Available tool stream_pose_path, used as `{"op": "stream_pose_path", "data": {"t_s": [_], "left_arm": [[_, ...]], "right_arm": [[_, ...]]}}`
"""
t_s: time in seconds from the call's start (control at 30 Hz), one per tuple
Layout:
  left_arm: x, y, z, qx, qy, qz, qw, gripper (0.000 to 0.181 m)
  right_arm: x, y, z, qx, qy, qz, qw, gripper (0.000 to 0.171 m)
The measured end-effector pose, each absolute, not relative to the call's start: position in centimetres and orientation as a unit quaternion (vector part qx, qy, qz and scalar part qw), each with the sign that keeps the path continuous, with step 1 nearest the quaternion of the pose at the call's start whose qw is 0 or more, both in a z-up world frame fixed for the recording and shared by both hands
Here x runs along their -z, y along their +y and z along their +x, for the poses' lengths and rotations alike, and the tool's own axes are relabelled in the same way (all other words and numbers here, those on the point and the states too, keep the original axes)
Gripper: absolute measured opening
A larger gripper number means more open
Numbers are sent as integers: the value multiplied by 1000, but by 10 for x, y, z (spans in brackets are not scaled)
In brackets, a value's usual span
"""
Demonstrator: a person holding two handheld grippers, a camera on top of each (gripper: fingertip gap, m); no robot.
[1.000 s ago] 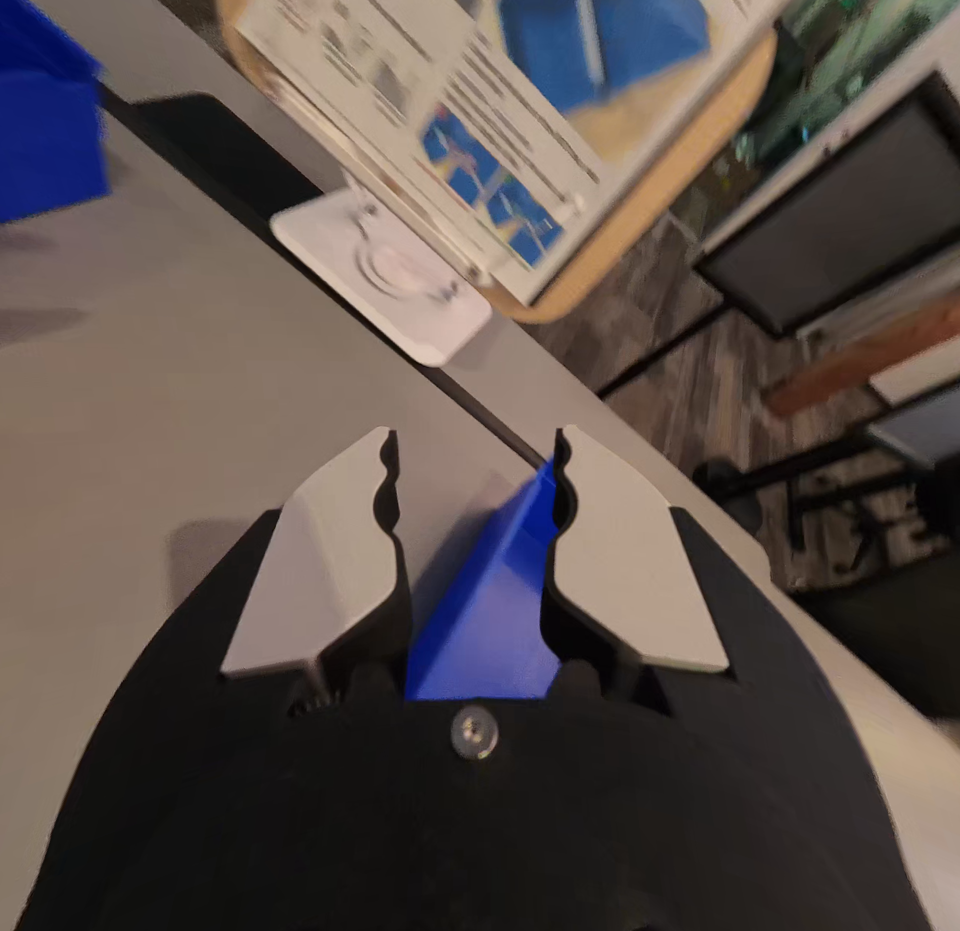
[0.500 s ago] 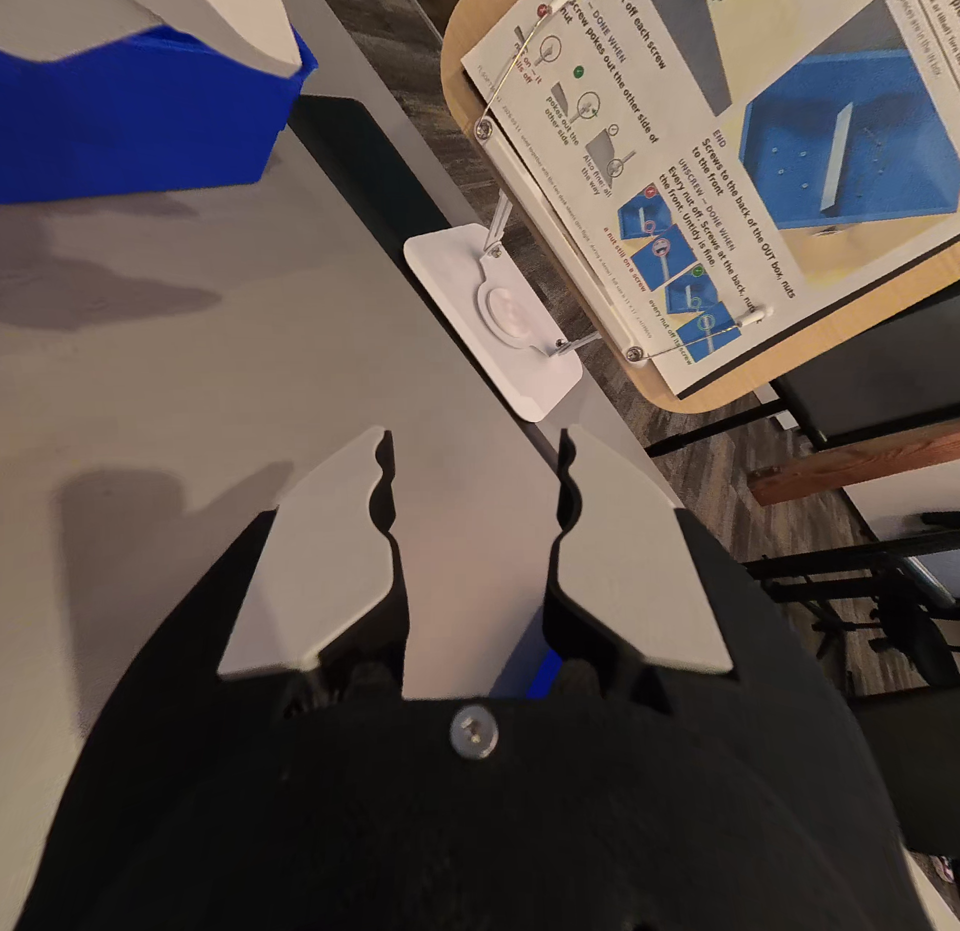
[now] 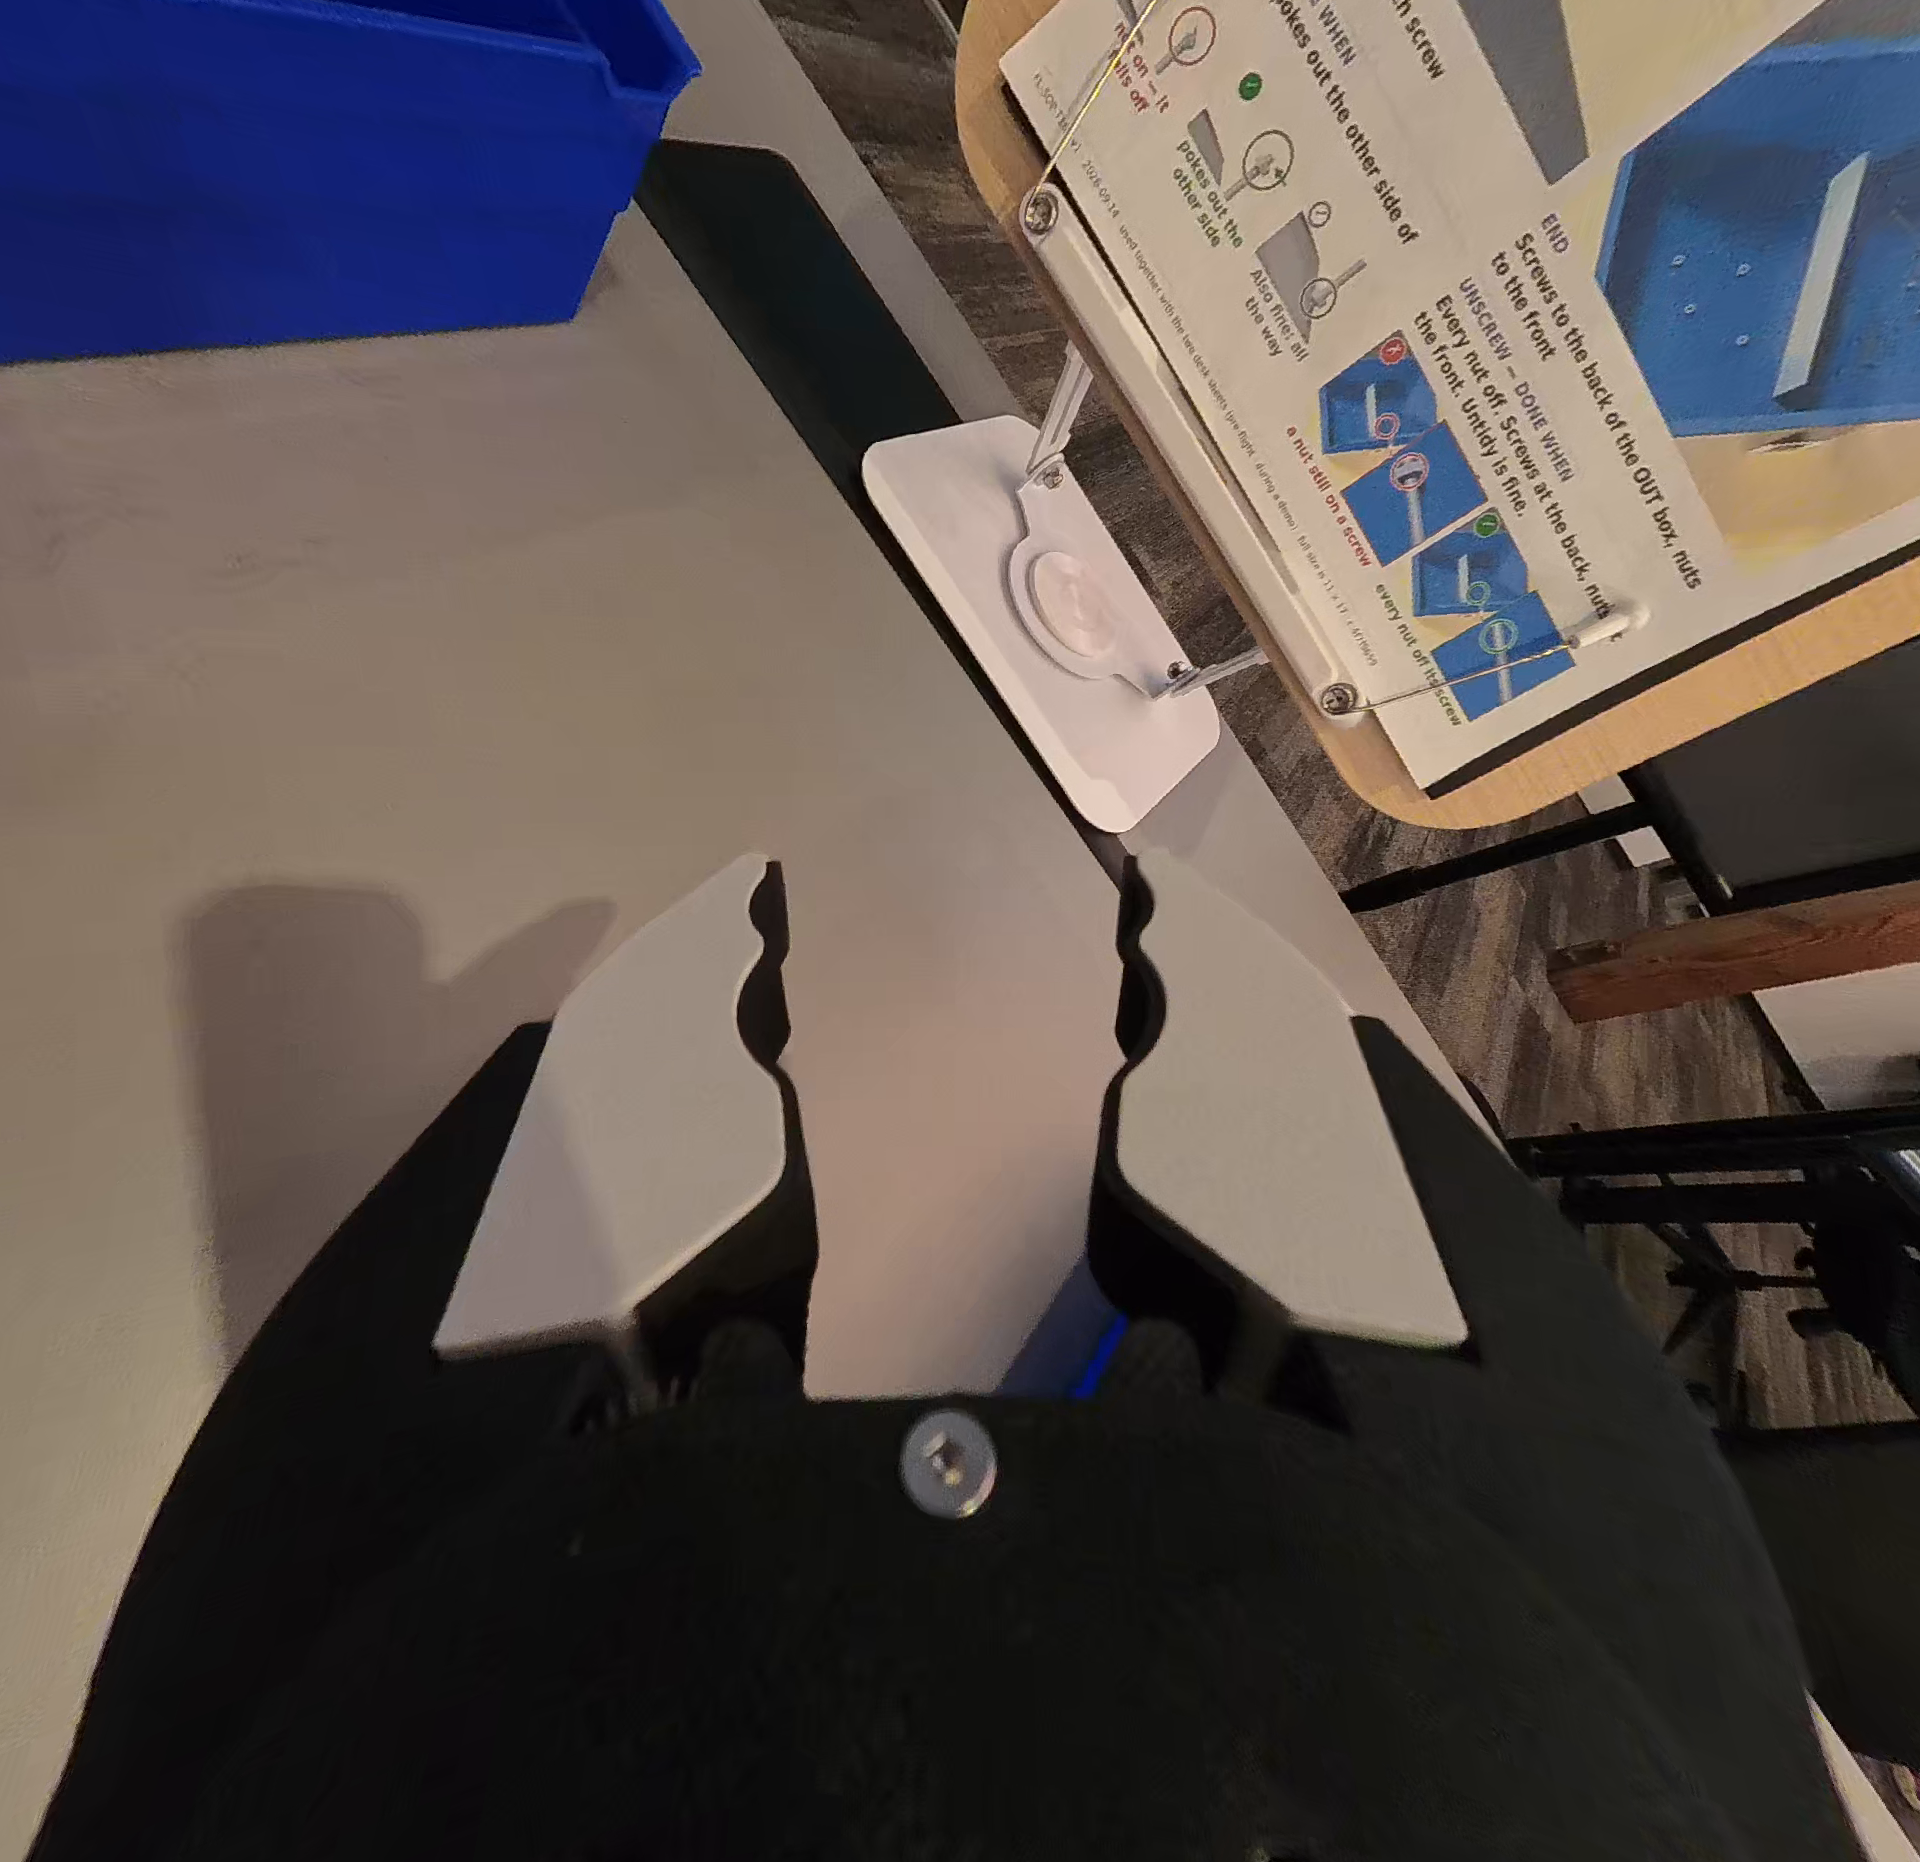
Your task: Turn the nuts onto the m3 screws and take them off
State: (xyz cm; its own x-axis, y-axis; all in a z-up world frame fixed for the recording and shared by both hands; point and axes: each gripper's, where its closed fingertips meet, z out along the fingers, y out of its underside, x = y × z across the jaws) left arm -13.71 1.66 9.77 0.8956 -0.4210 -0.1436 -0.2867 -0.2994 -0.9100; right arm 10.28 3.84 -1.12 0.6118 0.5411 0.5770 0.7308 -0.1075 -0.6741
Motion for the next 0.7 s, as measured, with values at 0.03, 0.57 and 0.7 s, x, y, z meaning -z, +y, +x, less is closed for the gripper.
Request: {"op": "stream_pose_path", "data": {"t_s": [0.03, 0.57, 0.7], "left_arm": [[-99, 14, -149, 56, 210, -806, 550, 46], [31, -26, -199, 41, 276, -935, 217, 32], [58, -31, -214, 18, 255, -956, 145, 32]], "right_arm": [[13, 38, 102, 92, -432, -739, 509, 62], [38, 40, 98, 70, -460, -747, 475, 63], [41, 39, 97, 41, -458, -755, 468, 63]]}}
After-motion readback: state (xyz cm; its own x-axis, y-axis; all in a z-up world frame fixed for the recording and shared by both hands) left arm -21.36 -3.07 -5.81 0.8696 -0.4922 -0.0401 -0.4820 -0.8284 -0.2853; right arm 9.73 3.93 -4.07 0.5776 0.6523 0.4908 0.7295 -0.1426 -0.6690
